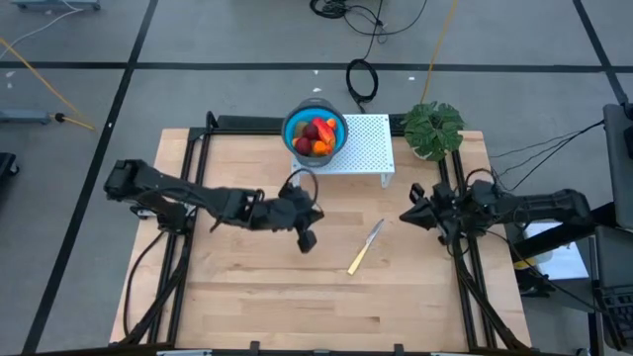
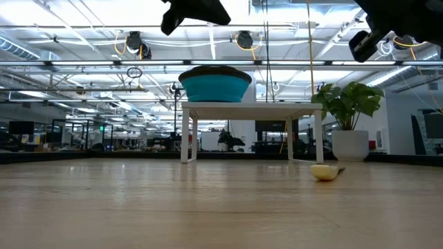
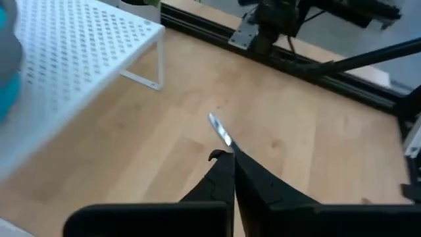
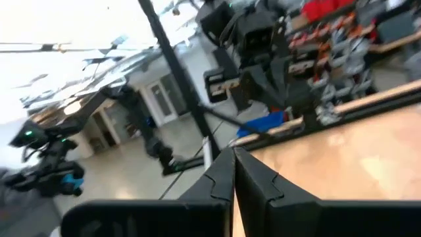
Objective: Pick & Place Fruit
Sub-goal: Put the yellow knife on the shelf
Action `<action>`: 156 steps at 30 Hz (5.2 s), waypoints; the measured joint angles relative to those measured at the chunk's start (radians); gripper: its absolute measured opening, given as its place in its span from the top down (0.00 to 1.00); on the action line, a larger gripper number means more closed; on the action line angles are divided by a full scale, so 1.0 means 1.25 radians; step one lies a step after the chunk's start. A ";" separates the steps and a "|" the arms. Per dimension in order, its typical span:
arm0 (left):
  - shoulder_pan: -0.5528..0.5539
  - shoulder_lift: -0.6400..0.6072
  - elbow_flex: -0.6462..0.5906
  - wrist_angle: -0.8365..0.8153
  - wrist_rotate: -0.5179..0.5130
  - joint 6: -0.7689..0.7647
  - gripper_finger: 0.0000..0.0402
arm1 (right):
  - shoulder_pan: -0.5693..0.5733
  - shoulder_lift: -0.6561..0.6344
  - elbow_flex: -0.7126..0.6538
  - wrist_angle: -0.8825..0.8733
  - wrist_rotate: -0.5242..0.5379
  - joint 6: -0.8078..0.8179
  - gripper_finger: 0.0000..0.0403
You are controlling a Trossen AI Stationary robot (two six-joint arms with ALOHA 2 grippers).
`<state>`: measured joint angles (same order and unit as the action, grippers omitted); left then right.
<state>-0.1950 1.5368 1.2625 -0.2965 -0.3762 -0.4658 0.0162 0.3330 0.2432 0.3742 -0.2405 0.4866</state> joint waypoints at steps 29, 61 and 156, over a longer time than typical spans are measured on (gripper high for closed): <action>0.021 -0.324 -0.551 0.386 0.097 0.086 0.96 | 0.315 0.512 0.302 -0.211 0.502 0.195 1.00; 0.107 -0.635 -0.716 0.317 0.247 0.250 0.96 | 0.355 1.113 0.927 -0.975 0.272 1.198 1.00; 0.166 -0.635 -0.714 0.321 0.252 0.302 0.94 | 0.259 1.063 0.668 -0.879 0.276 1.304 0.89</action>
<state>0.0128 0.7433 0.3698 0.1053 -0.0611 -0.0880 0.3405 1.6612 1.0785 -0.7244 0.1039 2.1169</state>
